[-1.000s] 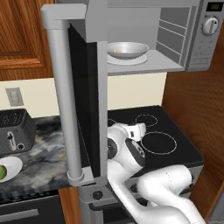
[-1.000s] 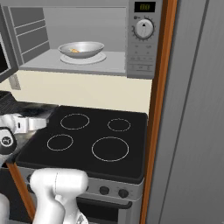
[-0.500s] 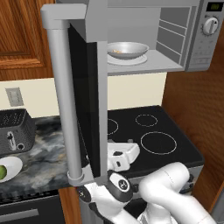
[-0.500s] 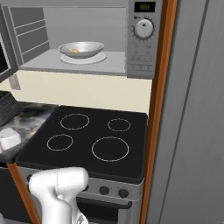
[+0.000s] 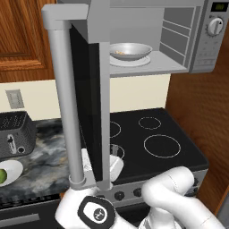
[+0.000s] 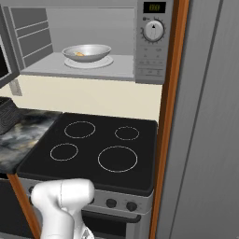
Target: Remove the mango from the bowl and place it on the small plate. Then place the bowl with only the shrimp in the microwave, close the door, and press the start button to microwave the shrimp.
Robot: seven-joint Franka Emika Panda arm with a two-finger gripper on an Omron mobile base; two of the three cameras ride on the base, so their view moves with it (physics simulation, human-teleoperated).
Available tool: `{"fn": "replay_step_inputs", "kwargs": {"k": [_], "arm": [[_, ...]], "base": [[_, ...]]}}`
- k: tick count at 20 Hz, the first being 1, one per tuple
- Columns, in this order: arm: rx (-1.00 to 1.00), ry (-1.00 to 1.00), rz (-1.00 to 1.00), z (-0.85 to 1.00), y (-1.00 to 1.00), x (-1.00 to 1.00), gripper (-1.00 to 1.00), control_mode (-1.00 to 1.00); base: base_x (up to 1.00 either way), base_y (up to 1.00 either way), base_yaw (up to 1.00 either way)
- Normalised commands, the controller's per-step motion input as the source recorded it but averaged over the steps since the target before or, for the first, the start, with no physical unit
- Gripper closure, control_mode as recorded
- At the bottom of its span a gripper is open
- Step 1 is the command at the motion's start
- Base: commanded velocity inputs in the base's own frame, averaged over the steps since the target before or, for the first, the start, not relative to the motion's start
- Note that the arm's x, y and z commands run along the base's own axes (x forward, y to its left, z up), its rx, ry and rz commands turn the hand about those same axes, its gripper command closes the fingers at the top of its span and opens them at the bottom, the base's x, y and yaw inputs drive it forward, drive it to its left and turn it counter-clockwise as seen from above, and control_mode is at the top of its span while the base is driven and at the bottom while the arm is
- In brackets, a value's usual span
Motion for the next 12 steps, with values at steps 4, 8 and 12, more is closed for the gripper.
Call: {"fn": "replay_step_inputs", "kwargs": {"k": [4,8,12], "arm": [[-0.30,-0.05,-0.16,0.28,0.99,-0.37,-1.00,-1.00],[-0.43,0.10,-0.12,-0.35,1.00,-0.04,-1.00,-1.00],[-0.35,0.06,-0.08,-0.72,1.00,0.00,-1.00,-1.00]], "base": [[0.00,0.00,0.00],[0.00,0.00,0.00],[0.00,0.00,0.00]]}}
